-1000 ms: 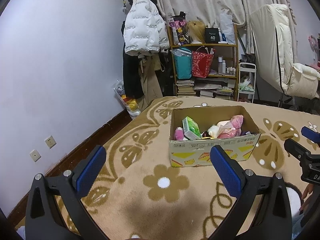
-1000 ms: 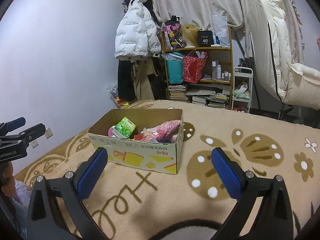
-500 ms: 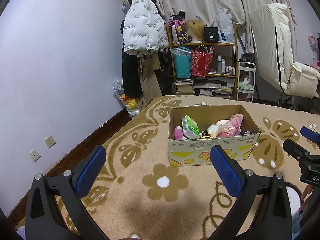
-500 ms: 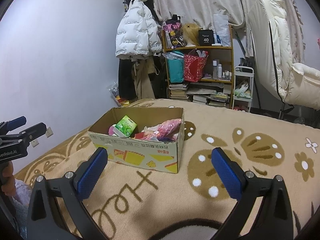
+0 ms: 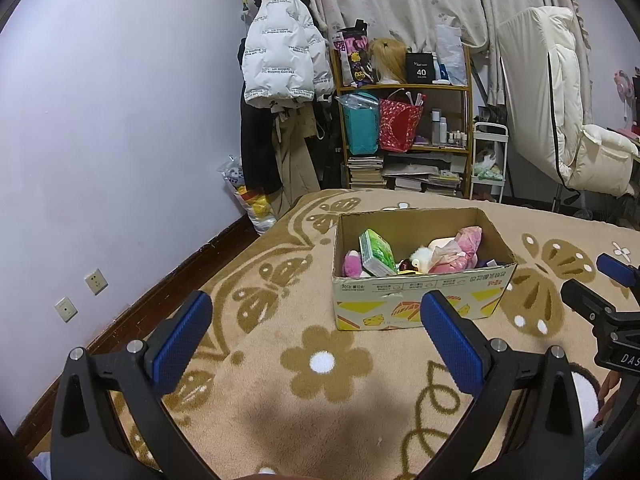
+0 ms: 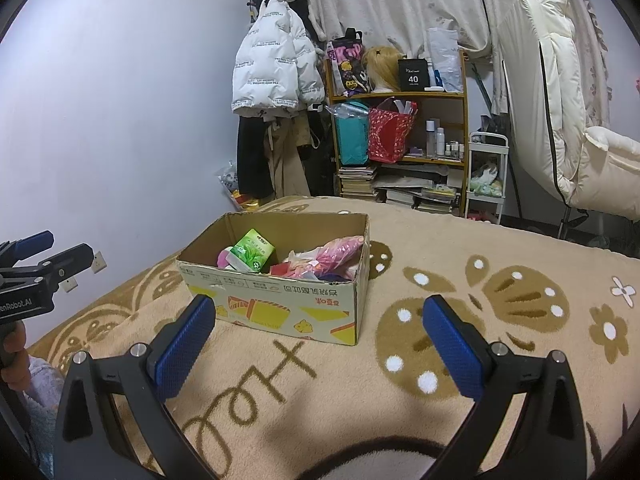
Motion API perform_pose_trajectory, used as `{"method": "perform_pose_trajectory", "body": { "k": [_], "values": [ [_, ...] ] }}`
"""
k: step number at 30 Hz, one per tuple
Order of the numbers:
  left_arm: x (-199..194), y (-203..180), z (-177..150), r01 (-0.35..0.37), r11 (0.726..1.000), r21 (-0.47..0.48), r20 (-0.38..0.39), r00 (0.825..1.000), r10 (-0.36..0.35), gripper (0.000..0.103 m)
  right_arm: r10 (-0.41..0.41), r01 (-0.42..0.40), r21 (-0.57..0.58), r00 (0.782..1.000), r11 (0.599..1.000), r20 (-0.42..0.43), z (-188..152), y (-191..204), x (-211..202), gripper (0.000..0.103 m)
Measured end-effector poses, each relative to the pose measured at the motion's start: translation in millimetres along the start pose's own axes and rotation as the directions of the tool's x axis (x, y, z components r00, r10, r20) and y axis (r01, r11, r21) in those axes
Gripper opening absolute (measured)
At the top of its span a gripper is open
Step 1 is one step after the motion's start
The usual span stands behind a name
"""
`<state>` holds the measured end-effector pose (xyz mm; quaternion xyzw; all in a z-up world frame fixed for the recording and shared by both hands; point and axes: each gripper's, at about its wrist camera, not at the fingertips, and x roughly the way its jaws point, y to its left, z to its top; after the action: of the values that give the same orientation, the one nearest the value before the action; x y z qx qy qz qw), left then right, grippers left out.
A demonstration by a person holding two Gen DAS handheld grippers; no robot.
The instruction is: Organize soft objects
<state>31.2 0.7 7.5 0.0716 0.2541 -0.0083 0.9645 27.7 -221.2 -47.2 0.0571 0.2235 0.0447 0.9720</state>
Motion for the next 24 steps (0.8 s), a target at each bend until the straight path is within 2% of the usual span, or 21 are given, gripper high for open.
{"method": "perform_pose_trajectory", "body": {
  "k": [24],
  "values": [
    [2.6,-1.1,-1.7,0.010,1.000,0.009,-0.012,1.000,-0.010,0.103,-0.002,0.002,-0.001,1.000,1.000,-0.001,0.5,0.8,0.0,0.103]
  ]
}}
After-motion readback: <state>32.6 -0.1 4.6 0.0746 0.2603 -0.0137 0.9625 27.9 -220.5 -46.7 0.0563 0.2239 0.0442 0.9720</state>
